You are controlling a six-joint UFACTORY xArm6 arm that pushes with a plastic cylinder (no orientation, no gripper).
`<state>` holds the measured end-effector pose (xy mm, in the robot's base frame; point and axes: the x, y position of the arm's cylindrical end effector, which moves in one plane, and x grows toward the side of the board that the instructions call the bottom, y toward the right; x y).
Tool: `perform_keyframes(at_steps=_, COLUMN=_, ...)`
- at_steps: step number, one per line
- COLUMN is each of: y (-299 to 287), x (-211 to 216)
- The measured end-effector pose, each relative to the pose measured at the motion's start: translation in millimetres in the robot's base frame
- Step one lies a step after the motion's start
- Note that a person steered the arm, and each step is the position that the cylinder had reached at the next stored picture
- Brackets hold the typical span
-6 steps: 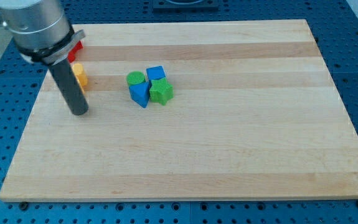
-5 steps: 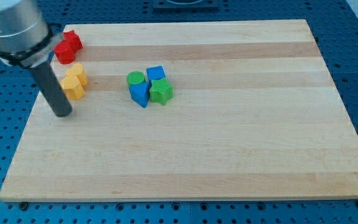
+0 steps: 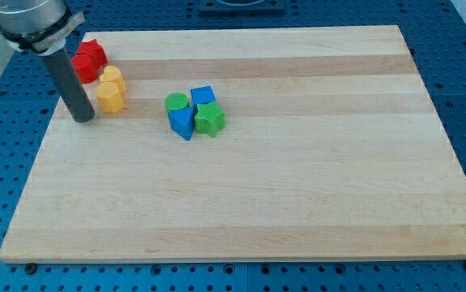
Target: Move the yellow hexagon along with the yellow heart towards the top left of the board
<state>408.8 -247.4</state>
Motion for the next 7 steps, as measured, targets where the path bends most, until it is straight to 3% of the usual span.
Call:
perform_keyframes(at_steps=1, y=20, x=1)
perform_keyframes(at_steps=4, y=26, x=-58)
perform_keyframes(at_steps=7, y=33, x=-63)
